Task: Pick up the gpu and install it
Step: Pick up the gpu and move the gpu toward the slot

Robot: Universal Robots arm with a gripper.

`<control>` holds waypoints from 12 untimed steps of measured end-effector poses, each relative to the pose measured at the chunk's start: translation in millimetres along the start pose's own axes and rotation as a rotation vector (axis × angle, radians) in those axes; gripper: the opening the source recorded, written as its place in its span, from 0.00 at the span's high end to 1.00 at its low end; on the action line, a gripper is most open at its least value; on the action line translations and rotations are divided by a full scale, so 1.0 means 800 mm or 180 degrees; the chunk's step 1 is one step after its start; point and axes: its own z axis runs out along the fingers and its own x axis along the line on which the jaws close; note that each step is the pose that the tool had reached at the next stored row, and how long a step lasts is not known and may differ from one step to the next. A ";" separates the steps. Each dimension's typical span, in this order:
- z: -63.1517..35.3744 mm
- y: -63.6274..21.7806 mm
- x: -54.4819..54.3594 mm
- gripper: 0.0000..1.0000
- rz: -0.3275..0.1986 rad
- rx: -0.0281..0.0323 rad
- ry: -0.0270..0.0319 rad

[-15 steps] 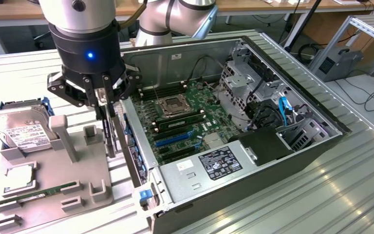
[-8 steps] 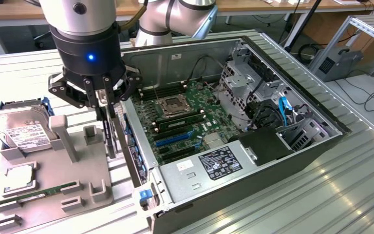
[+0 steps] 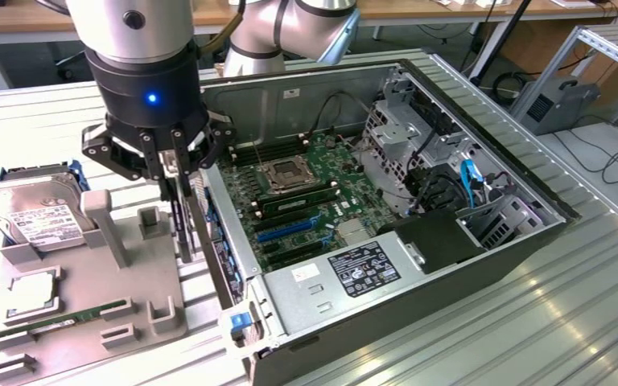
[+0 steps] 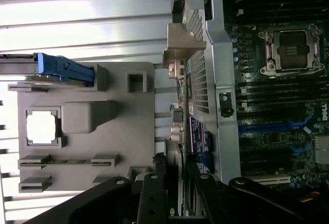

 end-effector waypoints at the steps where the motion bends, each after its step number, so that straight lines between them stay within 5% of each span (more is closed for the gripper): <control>1: 0.001 0.000 0.000 0.74 0.0000 0.0000 0.0000; 12: 0.006 0.000 -0.001 0.74 0.0000 0.0000 0.0000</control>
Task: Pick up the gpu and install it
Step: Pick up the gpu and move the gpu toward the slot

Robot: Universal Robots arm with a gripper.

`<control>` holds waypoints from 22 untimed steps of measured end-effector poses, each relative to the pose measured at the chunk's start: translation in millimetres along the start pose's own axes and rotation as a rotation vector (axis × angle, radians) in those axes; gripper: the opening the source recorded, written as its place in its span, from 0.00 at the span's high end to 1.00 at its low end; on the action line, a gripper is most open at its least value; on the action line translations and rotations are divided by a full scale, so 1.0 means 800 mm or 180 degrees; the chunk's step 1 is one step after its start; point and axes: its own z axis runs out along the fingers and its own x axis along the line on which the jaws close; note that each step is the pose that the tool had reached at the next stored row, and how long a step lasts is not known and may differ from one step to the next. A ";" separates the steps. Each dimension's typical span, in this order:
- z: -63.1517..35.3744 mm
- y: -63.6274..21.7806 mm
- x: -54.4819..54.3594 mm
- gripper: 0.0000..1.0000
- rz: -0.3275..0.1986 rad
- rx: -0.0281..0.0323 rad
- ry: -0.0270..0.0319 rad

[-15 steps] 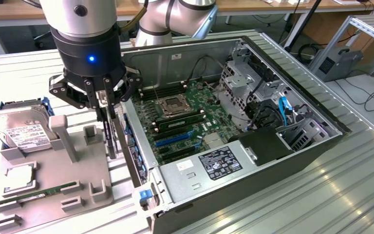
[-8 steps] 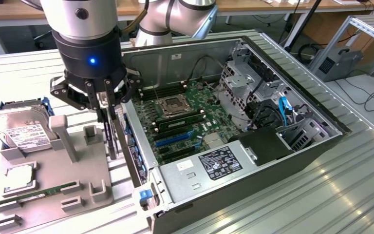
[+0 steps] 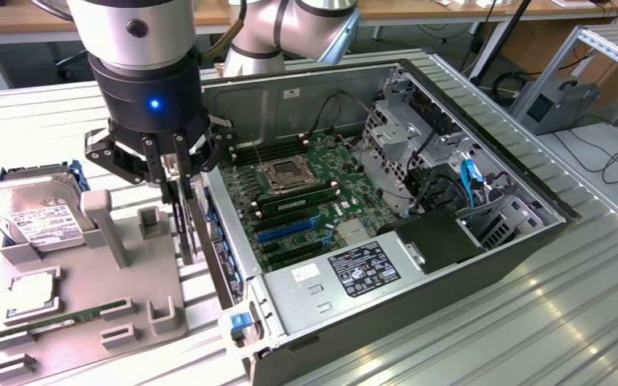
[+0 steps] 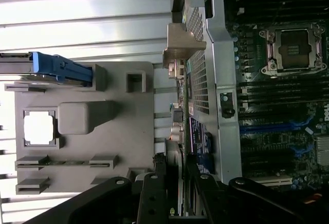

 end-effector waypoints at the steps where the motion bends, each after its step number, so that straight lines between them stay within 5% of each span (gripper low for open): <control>1: 0.001 0.000 0.000 0.74 0.0000 0.0000 0.0000; 22: 0.013 0.000 -0.001 0.74 0.0000 0.0000 0.0000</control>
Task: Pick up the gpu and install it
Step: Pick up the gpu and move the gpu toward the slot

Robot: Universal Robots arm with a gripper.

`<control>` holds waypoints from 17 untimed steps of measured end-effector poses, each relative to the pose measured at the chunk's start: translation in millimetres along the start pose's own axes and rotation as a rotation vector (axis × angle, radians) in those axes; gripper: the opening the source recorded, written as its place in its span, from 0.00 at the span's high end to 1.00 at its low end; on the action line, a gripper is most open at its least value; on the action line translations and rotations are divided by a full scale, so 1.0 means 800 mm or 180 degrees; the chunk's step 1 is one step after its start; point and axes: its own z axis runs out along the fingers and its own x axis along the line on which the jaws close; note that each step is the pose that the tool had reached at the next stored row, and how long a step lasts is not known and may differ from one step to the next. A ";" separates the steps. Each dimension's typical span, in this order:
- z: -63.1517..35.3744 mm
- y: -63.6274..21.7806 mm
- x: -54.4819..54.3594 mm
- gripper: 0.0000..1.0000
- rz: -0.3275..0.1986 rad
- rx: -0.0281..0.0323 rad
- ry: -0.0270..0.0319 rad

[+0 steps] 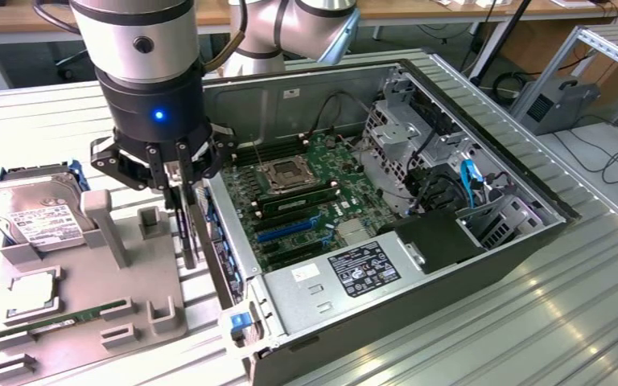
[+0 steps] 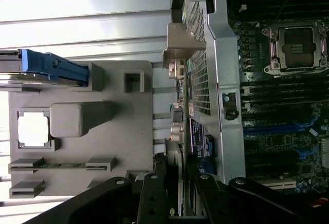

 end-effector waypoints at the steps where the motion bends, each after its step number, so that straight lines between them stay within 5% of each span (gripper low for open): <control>1: 0.000 0.000 0.000 0.74 0.0000 0.0000 0.0000; 17: 0.010 0.000 -0.001 0.74 0.0000 0.0000 0.0000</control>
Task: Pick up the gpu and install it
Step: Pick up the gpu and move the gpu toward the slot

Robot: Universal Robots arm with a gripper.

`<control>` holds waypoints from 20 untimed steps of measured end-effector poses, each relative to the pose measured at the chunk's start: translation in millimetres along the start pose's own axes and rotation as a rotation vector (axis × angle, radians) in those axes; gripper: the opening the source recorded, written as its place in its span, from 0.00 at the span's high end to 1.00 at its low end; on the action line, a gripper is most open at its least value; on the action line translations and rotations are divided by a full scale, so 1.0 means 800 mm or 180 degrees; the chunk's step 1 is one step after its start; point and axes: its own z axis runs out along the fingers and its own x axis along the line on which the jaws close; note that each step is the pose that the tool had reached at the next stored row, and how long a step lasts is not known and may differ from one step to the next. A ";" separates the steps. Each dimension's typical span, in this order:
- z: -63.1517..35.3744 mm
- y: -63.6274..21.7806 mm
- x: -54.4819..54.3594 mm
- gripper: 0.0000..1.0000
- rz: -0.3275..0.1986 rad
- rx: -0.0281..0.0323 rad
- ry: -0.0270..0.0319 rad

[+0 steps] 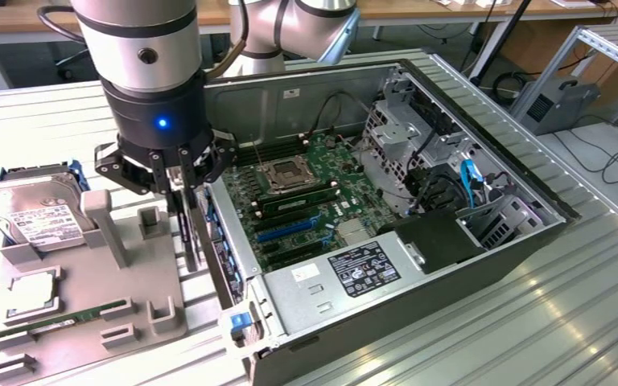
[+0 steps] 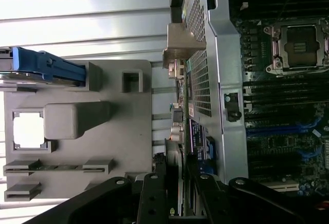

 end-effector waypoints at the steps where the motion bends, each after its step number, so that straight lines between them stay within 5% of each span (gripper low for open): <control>1: 0.001 0.000 0.000 0.74 0.0000 0.0000 0.0000; 4: 0.003 0.000 0.000 0.74 0.0000 0.0000 0.0000; 11: 0.032 -0.001 -0.005 0.74 0.0000 0.0000 0.0000; 14: 0.002 0.000 -0.005 0.74 0.0000 0.0000 0.0000; 20: -0.011 0.001 -0.005 0.74 0.0000 -0.0001 0.0000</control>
